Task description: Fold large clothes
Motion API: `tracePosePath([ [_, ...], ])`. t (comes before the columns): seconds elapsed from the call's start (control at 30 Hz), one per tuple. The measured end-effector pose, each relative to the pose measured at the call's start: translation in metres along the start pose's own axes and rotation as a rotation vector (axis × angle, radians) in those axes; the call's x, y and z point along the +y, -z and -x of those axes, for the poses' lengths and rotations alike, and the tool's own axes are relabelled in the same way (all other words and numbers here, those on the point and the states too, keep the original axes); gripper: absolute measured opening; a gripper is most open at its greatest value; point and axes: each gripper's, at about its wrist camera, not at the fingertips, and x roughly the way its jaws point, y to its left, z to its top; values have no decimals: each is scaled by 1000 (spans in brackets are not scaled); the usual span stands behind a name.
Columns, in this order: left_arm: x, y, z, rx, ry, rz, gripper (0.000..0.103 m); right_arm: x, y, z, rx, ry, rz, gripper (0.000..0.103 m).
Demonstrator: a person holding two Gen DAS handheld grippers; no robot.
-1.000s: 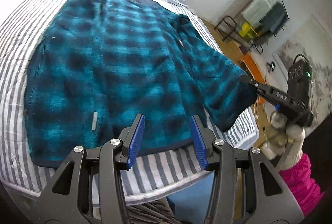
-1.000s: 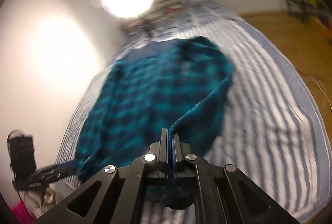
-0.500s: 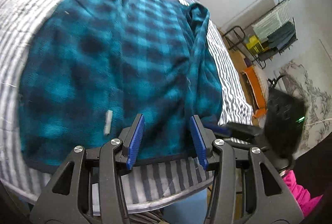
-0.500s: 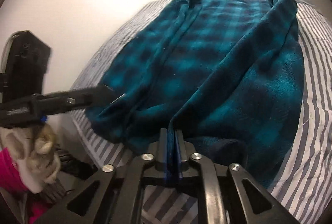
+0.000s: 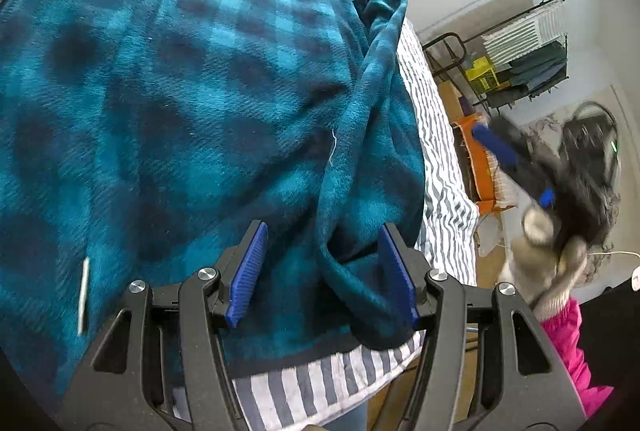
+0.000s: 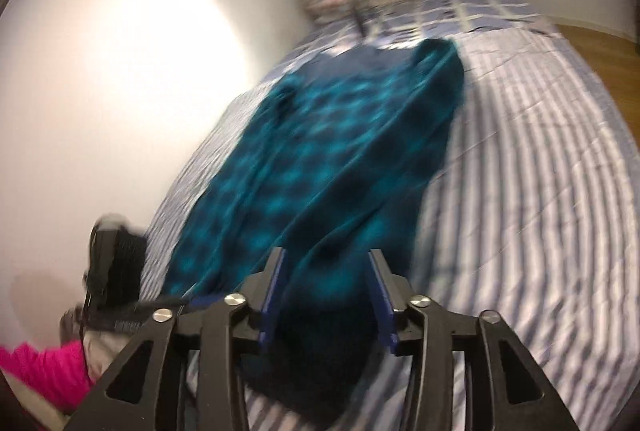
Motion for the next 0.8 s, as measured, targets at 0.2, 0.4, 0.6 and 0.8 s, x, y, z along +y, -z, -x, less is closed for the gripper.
tracePosePath([
  [0.2, -14, 0, -6, -1, -14, -111, 4, -36, -56, -21, -35, 62, -82, 49],
  [0.4, -34, 2, 8, -38, 13, -185, 1, -69, -113, -55, -72, 85, -207, 49],
  [0.6, -38, 3, 18, -51, 12, -223, 1, -115, -135, -96, -102, 42, -410, 49],
  [0.8, -18, 9, 18, -35, -29, -187, 0, -143, -139, -126, -120, -81, -567, 42],
])
